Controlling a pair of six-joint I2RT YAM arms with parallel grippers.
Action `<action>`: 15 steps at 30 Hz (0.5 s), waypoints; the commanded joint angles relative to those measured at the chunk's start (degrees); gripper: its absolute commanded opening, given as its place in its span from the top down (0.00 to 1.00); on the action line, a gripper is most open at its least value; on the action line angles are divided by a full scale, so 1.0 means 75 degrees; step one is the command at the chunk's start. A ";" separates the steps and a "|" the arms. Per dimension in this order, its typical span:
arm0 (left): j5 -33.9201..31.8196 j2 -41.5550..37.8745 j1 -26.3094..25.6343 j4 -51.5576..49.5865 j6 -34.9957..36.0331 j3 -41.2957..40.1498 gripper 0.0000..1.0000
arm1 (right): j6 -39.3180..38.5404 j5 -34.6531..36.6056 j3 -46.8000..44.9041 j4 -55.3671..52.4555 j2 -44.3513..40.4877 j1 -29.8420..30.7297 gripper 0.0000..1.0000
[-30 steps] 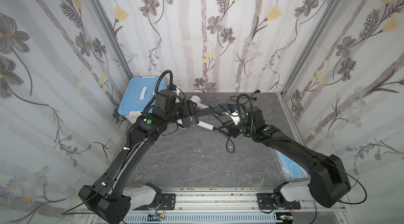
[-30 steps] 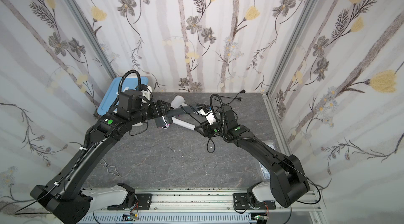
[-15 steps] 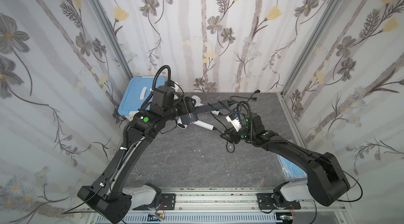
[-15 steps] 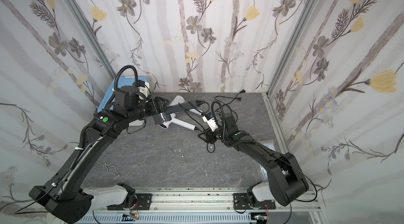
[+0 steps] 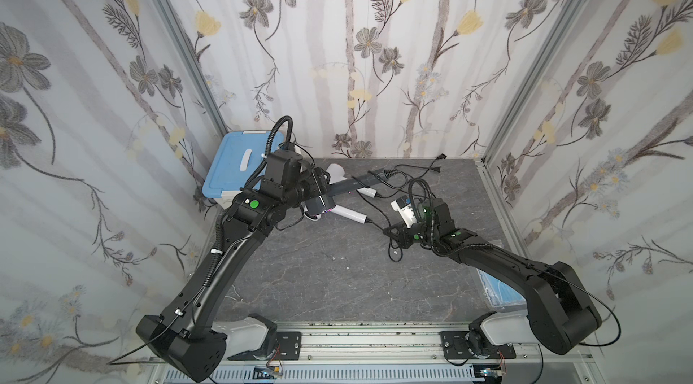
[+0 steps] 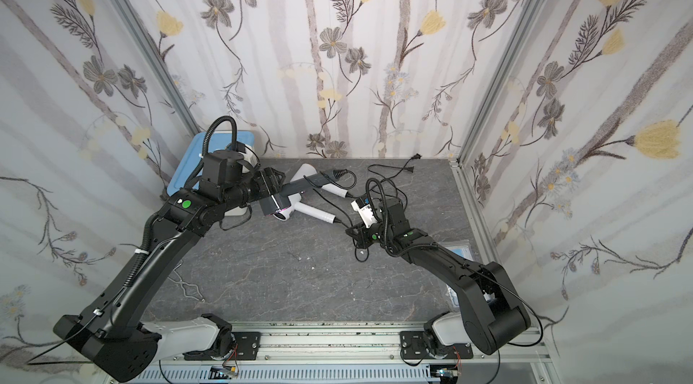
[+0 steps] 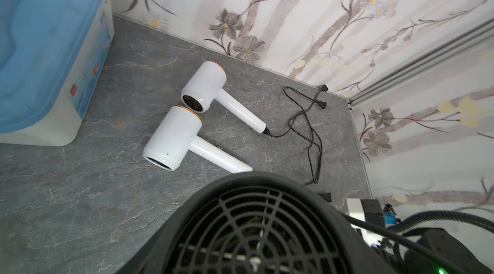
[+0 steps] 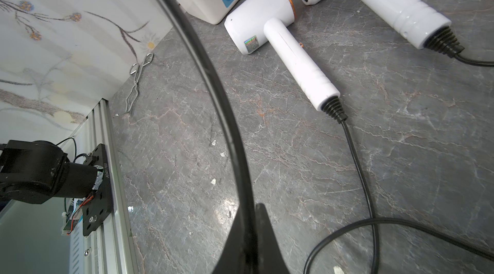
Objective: Wrap the cord around the hair dryer
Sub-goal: Wrap the power cord around the hair dryer.
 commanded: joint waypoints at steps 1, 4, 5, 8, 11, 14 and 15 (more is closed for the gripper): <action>-0.1121 0.0216 0.0072 0.0837 -0.0532 -0.0248 1.00 | 0.0153 0.0485 0.0005 -0.0310 -0.0222 0.0223 1.00; -0.1946 0.0493 0.0123 0.1035 -0.0678 -0.0315 1.00 | 0.0117 0.0859 0.0014 -0.0918 -0.0498 0.0620 1.00; -0.2236 0.0596 0.0132 0.1059 -0.0637 -0.0316 1.00 | 0.0098 0.1003 0.0065 -0.1147 -0.0597 0.0761 1.00; -0.3185 0.1094 0.0178 0.0928 -0.0372 -0.0186 1.00 | 0.0017 0.1474 0.0322 -0.1899 -0.0951 0.1138 1.00; -0.3719 0.1628 0.0264 0.0851 0.0000 -0.0117 1.00 | -0.0063 0.1717 0.0698 -0.2647 -0.1378 0.1353 1.00; -0.4085 0.2141 0.0286 0.0827 0.0401 0.0121 1.00 | -0.0187 0.1837 0.1275 -0.3430 -0.1738 0.1455 1.00; -0.4154 0.2311 0.0303 0.0836 0.0534 0.0153 1.00 | -0.0237 0.1937 0.1508 -0.3712 -0.1845 0.1484 1.00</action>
